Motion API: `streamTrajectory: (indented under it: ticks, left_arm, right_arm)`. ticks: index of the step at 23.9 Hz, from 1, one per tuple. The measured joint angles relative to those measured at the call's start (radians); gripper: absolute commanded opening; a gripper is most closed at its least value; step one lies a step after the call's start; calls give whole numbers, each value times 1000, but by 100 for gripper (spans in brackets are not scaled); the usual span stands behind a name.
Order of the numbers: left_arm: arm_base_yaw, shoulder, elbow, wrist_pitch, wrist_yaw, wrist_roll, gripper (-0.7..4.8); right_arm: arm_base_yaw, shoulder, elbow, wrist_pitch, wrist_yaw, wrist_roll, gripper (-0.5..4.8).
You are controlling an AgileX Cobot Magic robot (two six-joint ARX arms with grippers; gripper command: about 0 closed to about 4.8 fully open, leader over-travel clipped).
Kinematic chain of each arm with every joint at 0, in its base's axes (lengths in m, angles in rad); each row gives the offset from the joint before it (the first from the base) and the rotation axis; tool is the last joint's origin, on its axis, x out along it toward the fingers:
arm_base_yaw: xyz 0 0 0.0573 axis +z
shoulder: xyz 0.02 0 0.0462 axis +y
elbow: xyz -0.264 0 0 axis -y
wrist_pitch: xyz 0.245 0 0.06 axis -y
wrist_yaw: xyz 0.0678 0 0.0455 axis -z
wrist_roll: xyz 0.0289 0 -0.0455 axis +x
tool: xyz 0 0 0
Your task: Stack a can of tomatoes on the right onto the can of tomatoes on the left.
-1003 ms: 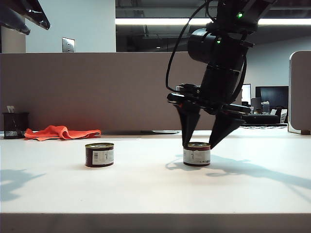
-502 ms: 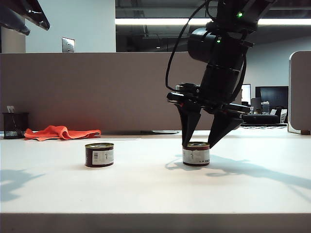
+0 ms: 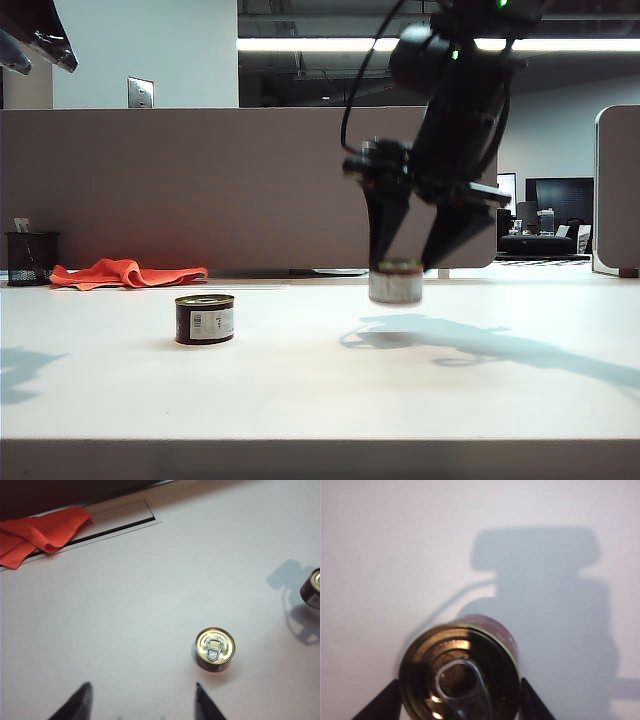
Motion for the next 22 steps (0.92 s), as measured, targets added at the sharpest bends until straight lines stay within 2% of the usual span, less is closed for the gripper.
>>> streamTrajectory:
  ticks: [5,10,18,22]
  left_arm:
    - [0,0,0,1,0,0,256]
    - [0,0,0,1,0,0,256]
    - [0,0,0,0,3,0,256]
    - [0,0,0,0,5,0,256]
  right_arm:
    - [32,-3,196,-47,-67,1,267]
    - [156,26,349,-35,-62,1,271]
    - [239,155,348,-35,-7,0,271]
    - [260,181,350,30,-9,0,273]
